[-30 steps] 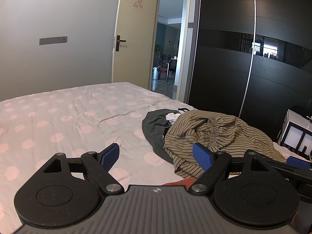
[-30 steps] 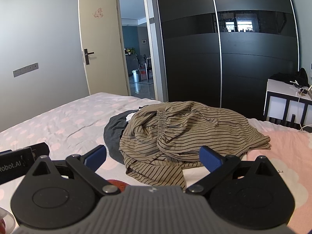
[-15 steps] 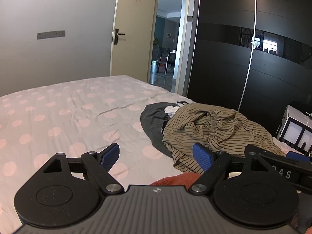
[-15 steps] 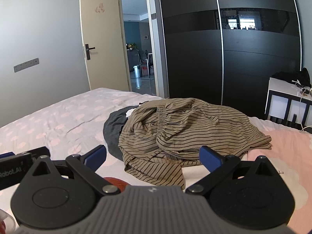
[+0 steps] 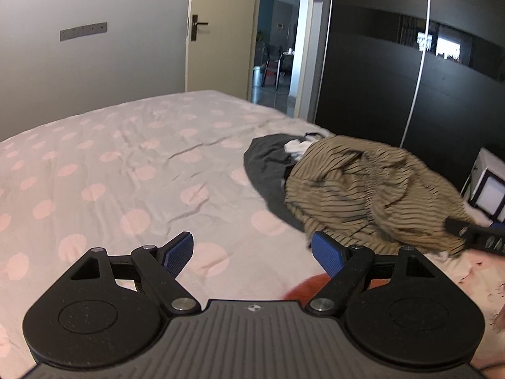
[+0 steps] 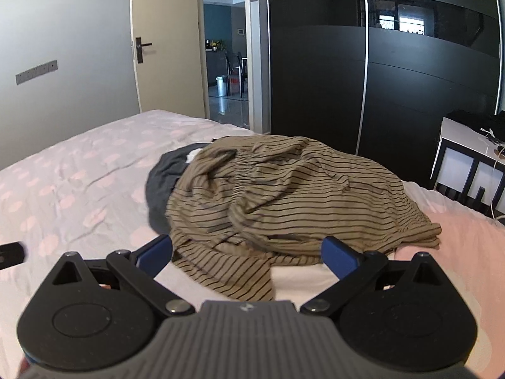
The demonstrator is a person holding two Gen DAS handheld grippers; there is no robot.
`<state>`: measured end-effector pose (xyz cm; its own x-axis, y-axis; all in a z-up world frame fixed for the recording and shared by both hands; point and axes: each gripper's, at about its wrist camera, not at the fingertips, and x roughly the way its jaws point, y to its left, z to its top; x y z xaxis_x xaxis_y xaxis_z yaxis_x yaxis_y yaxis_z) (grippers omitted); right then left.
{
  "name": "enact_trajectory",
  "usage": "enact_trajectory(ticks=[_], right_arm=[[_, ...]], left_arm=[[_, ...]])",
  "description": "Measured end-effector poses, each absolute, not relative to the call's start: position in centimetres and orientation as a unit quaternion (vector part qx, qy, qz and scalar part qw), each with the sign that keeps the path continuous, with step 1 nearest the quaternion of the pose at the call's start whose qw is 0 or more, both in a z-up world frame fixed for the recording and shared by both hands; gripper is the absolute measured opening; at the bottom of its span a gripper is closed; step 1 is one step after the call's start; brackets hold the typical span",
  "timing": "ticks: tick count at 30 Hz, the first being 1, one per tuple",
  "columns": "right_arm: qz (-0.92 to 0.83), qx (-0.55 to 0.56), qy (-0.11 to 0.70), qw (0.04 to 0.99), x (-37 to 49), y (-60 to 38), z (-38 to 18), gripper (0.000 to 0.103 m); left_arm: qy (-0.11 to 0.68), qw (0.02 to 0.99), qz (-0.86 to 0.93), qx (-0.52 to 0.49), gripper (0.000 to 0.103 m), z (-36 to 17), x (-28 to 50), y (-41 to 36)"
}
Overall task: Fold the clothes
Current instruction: 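Reach the right tool down and grasp the pants waistband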
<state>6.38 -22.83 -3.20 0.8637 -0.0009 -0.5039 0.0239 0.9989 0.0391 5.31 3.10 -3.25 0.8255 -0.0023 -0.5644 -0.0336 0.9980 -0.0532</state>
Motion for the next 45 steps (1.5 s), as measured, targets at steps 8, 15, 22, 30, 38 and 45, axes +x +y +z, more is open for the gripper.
enact_trajectory(ticks=[8,15,22,30,38,45], right_arm=[[0.010,-0.018,0.273,0.962,15.8,-25.5,-5.0,0.088],[0.021,-0.036,0.303,0.952,23.2,-23.5,-8.3,0.088],[0.011,-0.057,0.333,0.941,29.4,-21.1,-11.7,0.082],[0.001,-0.071,0.360,0.930,30.8,-21.2,-11.7,0.027],[0.031,-0.111,0.279,0.953,27.5,-16.6,-4.0,0.007],[0.134,-0.106,0.235,0.957,23.3,-7.6,2.1,0.007]], left_arm=[[0.310,0.948,0.057,-0.034,0.097,-4.1,8.7,6.3],[0.339,0.935,0.095,-0.042,0.097,-5.8,10.5,8.8],[0.367,0.919,0.135,-0.043,0.096,-8.0,10.4,11.3],[0.375,0.908,0.176,-0.058,0.094,-9.0,8.8,14.4],[0.339,0.916,0.198,-0.076,0.094,-6.5,6.0,16.8],[0.316,0.914,0.232,-0.106,0.085,-4.0,2.6,21.5]])
